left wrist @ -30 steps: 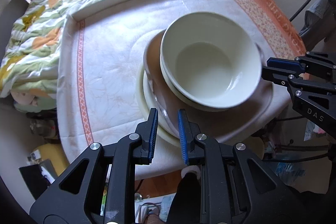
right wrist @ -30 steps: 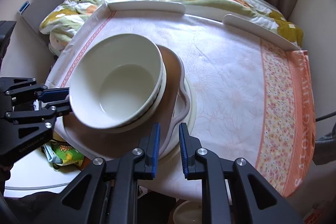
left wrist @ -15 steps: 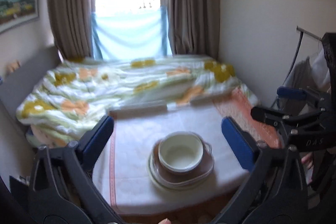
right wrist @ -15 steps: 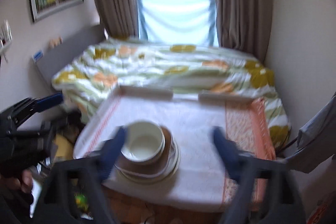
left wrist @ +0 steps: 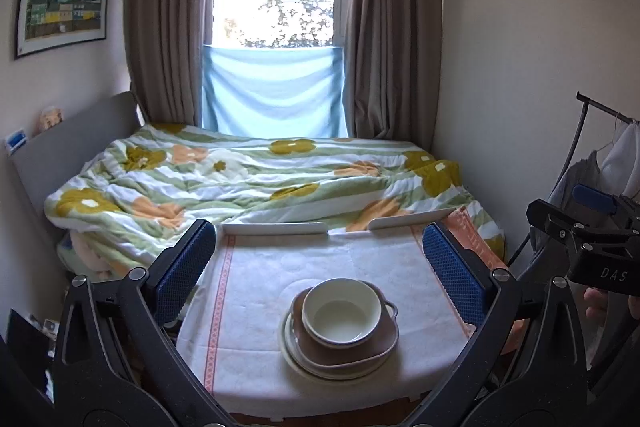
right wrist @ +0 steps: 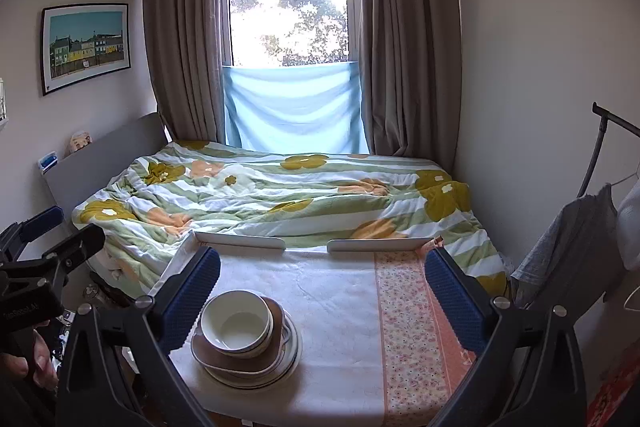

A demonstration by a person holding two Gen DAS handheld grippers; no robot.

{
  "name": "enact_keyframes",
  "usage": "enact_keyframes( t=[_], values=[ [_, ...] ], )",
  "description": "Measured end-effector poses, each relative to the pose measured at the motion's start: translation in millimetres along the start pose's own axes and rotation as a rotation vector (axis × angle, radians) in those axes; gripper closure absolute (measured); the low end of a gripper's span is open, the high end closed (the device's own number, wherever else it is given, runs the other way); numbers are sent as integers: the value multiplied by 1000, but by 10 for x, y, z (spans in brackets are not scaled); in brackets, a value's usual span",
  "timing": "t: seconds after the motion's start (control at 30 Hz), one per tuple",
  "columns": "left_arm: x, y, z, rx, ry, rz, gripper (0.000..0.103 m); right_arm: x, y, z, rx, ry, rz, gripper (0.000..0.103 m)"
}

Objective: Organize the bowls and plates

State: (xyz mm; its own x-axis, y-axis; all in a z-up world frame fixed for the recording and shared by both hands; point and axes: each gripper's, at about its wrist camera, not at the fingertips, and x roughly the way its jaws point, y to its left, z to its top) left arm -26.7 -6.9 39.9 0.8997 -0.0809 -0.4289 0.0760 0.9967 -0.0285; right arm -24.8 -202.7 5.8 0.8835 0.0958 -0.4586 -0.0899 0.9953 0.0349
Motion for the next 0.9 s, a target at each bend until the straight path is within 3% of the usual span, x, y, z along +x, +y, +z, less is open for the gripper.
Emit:
enact_keyframes(
  t=[0.9],
  values=[
    [-17, -35, -67, -13, -4, 58, 0, 10, -42, -51, 10, -3, 7, 1]
  ],
)
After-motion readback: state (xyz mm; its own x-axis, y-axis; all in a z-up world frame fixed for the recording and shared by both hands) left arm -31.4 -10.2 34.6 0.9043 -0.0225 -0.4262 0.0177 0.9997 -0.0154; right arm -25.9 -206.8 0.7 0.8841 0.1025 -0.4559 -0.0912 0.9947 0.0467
